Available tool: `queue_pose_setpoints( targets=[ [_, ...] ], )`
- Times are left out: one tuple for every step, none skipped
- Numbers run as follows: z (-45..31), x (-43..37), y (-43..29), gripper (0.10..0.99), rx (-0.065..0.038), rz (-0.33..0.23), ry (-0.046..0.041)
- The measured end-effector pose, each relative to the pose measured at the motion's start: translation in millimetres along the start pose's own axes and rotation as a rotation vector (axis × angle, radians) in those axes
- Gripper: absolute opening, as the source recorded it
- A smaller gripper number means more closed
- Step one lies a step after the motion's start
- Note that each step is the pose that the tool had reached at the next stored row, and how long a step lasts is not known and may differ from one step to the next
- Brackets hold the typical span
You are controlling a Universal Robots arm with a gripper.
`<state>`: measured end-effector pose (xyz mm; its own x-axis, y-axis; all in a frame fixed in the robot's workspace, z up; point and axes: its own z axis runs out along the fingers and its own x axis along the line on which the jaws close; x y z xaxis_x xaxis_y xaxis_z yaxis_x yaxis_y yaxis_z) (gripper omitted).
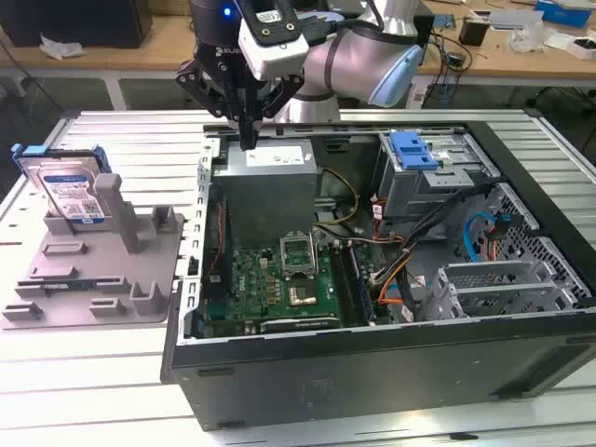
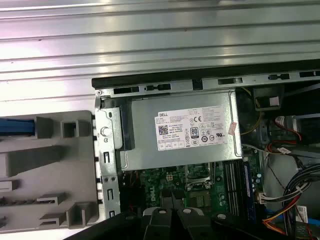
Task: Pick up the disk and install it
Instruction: 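Reach for the disk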
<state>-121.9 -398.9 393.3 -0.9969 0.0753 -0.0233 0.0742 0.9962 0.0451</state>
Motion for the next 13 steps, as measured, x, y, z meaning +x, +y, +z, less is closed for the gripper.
queue_pose_setpoints(
  targets=[
    [0.0,0.0,0.0,0.106,0.000,0.000,0.0000],
    [0.0,0.0,0.0,0.106,0.000,0.000,0.0000],
    [0.0,0.0,0.0,0.106,0.000,0.000,0.0000],
    [0.0,0.0,0.0,0.106,0.000,0.000,0.0000],
    [0.0,0.0,0.0,0.106,0.000,0.000,0.0000],
    [0.0,0.0,0.0,0.106,0.000,0.000,0.0000],
    [0.0,0.0,0.0,0.106,0.000,0.000,0.0000],
    [0.0,0.0,0.0,0.106,0.000,0.000,0.0000],
    [0.0,0.0,0.0,0.106,0.000,0.000,0.0000],
    [0.0,0.0,0.0,0.106,0.000,0.000,0.0000],
    [0.0,0.0,0.0,0.106,0.000,0.000,0.0000],
    [0.0,0.0,0.0,0.106,0.000,0.000,0.0000],
    [0.0,0.0,0.0,0.106,0.000,0.000,0.0001]
  ],
)
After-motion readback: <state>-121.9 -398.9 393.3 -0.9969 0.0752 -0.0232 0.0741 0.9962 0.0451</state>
